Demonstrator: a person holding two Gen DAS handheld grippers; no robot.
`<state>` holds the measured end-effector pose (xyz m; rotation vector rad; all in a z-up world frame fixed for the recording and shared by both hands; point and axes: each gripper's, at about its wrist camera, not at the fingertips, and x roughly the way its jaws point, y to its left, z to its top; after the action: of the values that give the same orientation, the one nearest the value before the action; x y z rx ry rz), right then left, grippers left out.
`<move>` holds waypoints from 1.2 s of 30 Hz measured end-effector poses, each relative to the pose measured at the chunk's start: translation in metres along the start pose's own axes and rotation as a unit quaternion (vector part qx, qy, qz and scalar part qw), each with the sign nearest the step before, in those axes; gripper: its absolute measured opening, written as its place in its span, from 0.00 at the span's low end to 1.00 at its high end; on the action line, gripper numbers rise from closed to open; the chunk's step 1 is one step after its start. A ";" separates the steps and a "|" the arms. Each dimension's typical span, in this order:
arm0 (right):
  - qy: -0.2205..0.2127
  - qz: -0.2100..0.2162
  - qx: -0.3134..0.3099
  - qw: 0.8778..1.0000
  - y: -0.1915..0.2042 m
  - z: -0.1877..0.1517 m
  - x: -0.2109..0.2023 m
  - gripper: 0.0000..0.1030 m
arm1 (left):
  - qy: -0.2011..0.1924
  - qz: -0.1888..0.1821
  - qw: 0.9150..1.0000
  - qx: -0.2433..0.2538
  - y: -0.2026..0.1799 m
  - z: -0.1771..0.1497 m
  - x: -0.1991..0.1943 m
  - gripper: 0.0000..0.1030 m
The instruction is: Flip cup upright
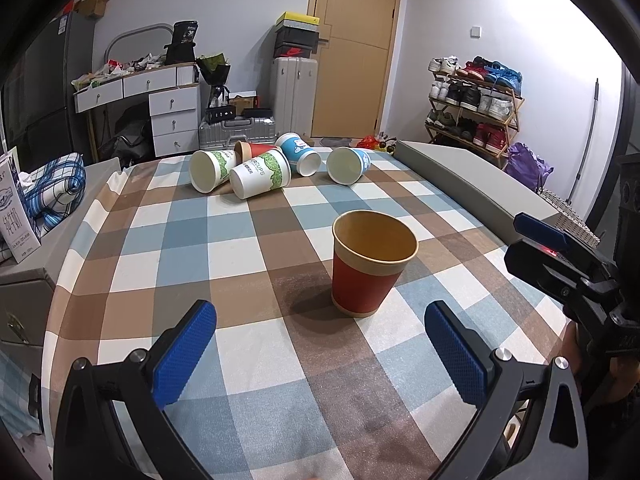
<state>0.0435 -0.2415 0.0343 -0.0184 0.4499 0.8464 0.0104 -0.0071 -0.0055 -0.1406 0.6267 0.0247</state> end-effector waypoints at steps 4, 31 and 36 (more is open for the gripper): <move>0.000 0.002 -0.001 1.000 0.001 0.001 0.000 1.00 | 0.000 0.000 1.000 0.000 0.000 0.000 0.000 0.98; 0.001 0.003 -0.002 1.000 0.002 0.001 -0.003 1.00 | -0.002 0.000 1.000 0.001 -0.002 0.000 0.000 0.98; 0.002 0.003 -0.002 1.000 0.002 0.001 -0.003 1.00 | -0.004 0.000 1.000 0.001 -0.003 0.002 -0.001 0.98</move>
<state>0.0404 -0.2420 0.0367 -0.0225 0.4514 0.8526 0.0111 -0.0097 -0.0031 -0.1388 0.6187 0.0257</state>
